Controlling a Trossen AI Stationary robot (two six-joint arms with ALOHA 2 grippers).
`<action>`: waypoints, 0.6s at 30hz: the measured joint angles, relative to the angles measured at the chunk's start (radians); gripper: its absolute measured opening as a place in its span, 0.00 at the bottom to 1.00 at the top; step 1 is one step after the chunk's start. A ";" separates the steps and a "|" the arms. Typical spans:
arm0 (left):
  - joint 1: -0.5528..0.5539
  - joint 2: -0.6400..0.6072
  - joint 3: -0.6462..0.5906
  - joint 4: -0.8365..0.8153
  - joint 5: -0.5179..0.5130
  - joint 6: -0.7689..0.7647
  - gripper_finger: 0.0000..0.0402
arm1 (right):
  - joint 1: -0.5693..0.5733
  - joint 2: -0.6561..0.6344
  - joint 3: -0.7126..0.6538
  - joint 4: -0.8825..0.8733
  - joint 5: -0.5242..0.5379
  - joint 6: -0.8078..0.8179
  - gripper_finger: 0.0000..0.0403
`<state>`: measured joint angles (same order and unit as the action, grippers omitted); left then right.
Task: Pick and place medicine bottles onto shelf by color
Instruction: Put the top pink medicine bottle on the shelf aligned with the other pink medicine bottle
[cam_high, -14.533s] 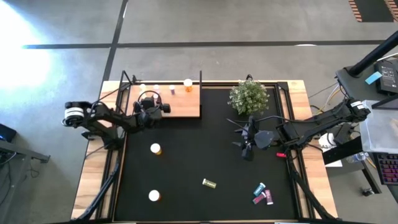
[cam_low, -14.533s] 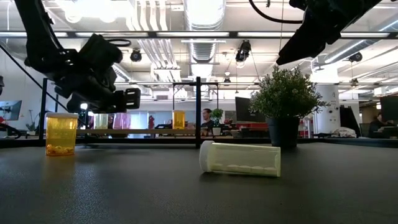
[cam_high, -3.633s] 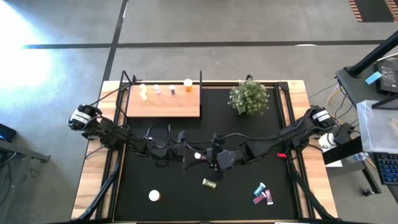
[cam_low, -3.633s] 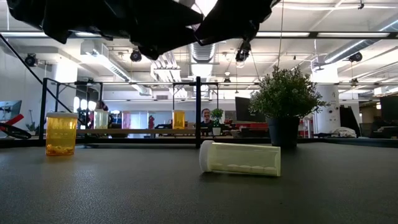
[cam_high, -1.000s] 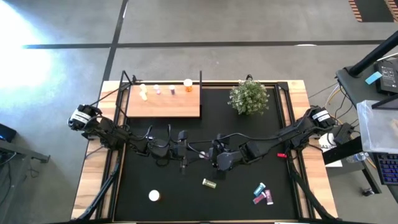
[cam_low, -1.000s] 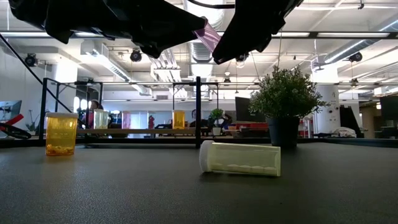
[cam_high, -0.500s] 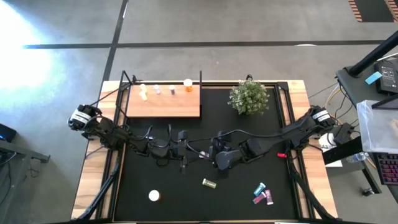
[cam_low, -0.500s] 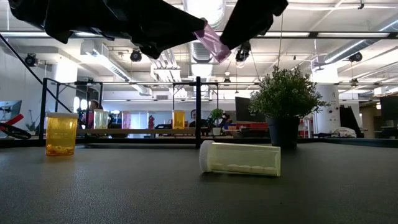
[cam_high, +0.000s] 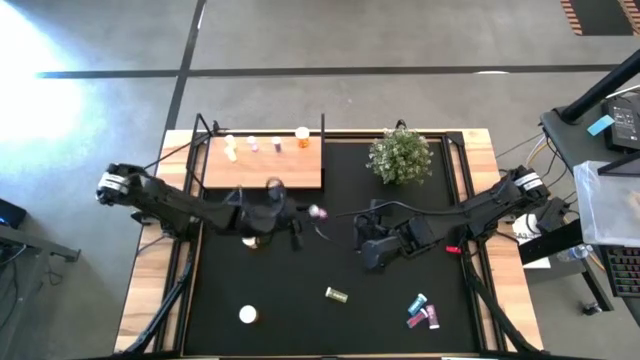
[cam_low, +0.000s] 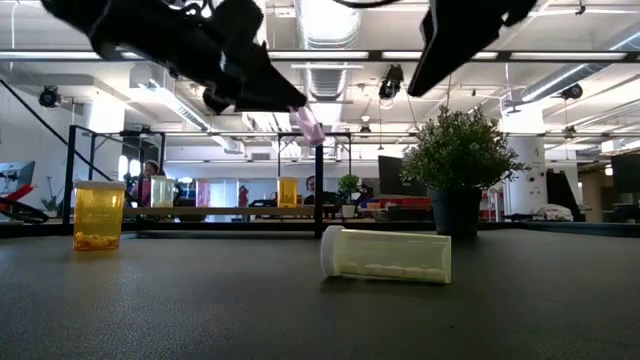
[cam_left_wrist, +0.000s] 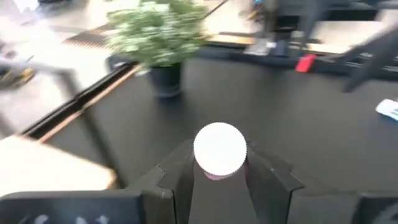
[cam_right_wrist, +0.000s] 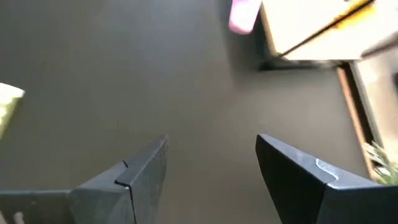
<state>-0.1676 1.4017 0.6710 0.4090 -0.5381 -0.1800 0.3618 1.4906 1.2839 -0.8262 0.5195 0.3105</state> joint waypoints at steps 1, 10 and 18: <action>0.023 -0.028 0.001 -0.046 0.000 -0.014 0.27 | 0.000 -0.010 -0.017 0.000 0.018 0.012 0.58; 0.273 -0.235 -0.011 -0.441 -0.003 -0.054 0.27 | -0.002 -0.118 -0.185 0.059 0.112 0.089 0.57; 0.496 -0.253 -0.041 -0.594 0.004 -0.081 0.27 | -0.003 -0.258 -0.369 0.223 0.118 0.094 0.57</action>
<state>0.3286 1.1488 0.6296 -0.1854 -0.5344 -0.2607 0.3592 1.2329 0.9151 -0.6033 0.6372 0.4042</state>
